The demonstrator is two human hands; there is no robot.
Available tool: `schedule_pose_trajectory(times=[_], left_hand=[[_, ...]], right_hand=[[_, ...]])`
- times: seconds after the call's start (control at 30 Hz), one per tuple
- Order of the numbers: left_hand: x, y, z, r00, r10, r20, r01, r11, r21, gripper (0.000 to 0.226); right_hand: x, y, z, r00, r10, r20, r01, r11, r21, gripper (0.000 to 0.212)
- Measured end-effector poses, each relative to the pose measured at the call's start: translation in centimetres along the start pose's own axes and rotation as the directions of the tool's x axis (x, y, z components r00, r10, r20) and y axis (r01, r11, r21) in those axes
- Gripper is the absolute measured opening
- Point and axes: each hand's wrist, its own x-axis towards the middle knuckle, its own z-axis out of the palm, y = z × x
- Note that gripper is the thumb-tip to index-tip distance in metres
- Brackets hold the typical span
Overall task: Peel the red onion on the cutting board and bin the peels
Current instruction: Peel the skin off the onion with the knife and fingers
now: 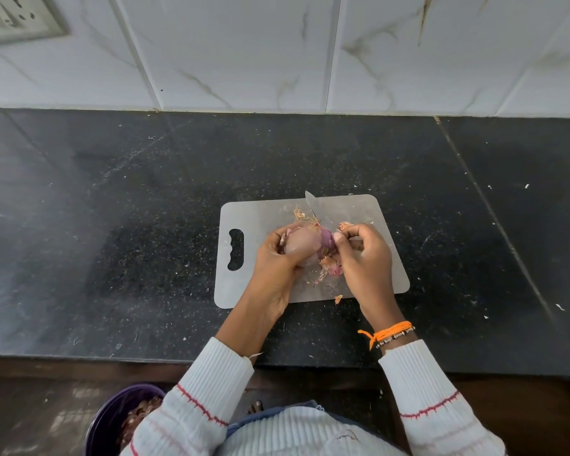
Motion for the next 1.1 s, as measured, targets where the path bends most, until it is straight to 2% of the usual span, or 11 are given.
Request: schedule_pose_trajectory(times=[0.2,0.33,0.47,0.87,0.97,1.1], left_hand=[[0.5,0.4,-0.4,0.999,-0.049,-0.015,0.046,0.99,-0.133,0.03],[0.6,0.5,-0.6,0.999,-0.046,-0.021,0.043,0.99,-0.137,0.041],[0.3,0.4,-0.3,0.999,-0.034,-0.015,0.032,0.994,-0.105,0.038],[0.3,0.1,0.1,0.999,-0.021,-0.028,0.018,0.997,-0.081,0.042],[0.3,0.3,0.0,1.0,-0.025,-0.015,0.024,0.995,-0.099,0.036],[0.5,0.3,-0.1,1.0,-0.019,-0.02,0.017,0.994,-0.109,0.035]], right_hand=[[0.4,1.1,-0.5,0.999,-0.008,0.036,0.012,0.993,-0.12,0.006],[0.3,0.3,-0.5,1.0,0.0,0.022,0.0,1.0,-0.024,0.011],[0.1,-0.9,0.0,1.0,0.031,-0.001,-0.03,0.993,0.112,0.004],[0.1,-1.0,0.0,0.999,-0.014,-0.037,0.015,0.999,0.039,0.009],[0.2,-0.4,0.0,0.999,0.005,-0.046,-0.002,0.998,0.067,0.011],[0.3,-0.4,0.2,0.994,0.112,0.004,-0.11,0.97,0.215,0.017]])
